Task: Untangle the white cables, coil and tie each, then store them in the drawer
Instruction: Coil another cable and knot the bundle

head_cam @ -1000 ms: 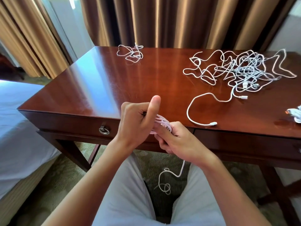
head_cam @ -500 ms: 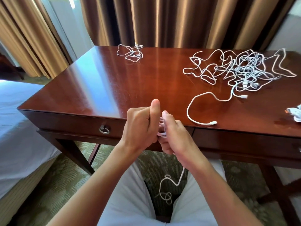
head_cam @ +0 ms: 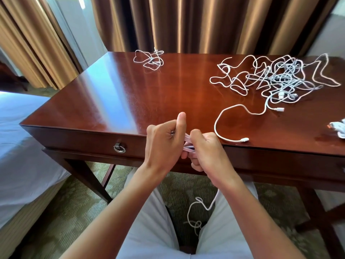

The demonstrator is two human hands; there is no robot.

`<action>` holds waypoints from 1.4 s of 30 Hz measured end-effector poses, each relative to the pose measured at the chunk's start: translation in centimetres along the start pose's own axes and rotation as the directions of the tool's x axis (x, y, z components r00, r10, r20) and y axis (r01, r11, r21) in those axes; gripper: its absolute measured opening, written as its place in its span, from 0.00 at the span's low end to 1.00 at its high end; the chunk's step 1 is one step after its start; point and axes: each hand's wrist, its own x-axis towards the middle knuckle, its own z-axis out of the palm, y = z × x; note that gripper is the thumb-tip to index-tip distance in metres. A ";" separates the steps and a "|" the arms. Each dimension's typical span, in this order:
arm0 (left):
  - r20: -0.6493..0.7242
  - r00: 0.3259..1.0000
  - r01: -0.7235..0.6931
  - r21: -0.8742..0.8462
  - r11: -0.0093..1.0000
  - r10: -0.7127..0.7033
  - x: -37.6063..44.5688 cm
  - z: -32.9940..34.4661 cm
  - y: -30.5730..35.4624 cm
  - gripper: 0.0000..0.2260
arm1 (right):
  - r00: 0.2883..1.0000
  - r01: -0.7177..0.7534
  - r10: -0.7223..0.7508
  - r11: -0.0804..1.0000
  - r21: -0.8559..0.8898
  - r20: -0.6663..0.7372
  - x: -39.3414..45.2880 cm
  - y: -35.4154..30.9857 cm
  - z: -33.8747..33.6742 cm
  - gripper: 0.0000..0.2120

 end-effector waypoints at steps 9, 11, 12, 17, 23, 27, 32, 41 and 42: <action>0.003 0.921 0.360 -0.392 0.847 -0.390 0.7 1.0 -0.1 0.33 | 0.993 0.021 -0.046 0.975 0.223 0.110 -1.4 1.8 0.6 0.32; 0.054 0.874 0.450 -0.461 0.765 -0.482 1.0 1.1 -0.5 0.34 | 0.989 0.122 -0.130 0.987 0.103 0.072 -1.9 2.1 0.9 0.28; 0.065 0.852 0.483 -0.480 0.732 -0.519 1.2 1.1 -0.5 0.33 | 0.981 0.185 -0.185 0.983 0.006 0.055 -2.2 2.2 0.9 0.25; -0.158 0.925 0.295 -0.274 0.915 -0.345 1.6 0.6 -0.9 0.30 | 0.918 0.395 -0.336 0.723 -0.567 0.211 -3.1 2.1 0.8 0.16; -0.004 0.999 0.045 -0.009 0.999 -0.045 1.7 -1.0 -1.4 0.29 | 0.821 0.547 -0.500 0.549 -0.632 0.276 -2.3 -0.4 -1.2 0.13; 0.264 0.965 0.042 -0.165 0.985 0.003 1.0 -1.7 -0.4 0.30 | 0.781 0.621 -0.571 0.671 -0.404 0.253 -1.1 -2.2 -2.8 0.08; 0.264 0.963 0.155 -0.415 0.897 -0.045 0.7 -2.1 1.1 0.27 | 0.814 0.581 -0.572 0.807 -0.109 0.104 -0.2 -2.1 -2.9 0.09; 0.115 0.940 0.332 -0.526 0.783 -0.321 0.8 -0.8 2.0 0.34 | 0.886 0.464 -0.457 0.878 0.115 -0.081 -0.3 1.8 1.2 0.12; 0.096 0.939 0.329 -0.523 0.786 -0.330 0.7 -0.7 1.9 0.34 | 0.891 0.453 -0.444 0.881 0.138 -0.090 -0.4 1.9 1.5 0.13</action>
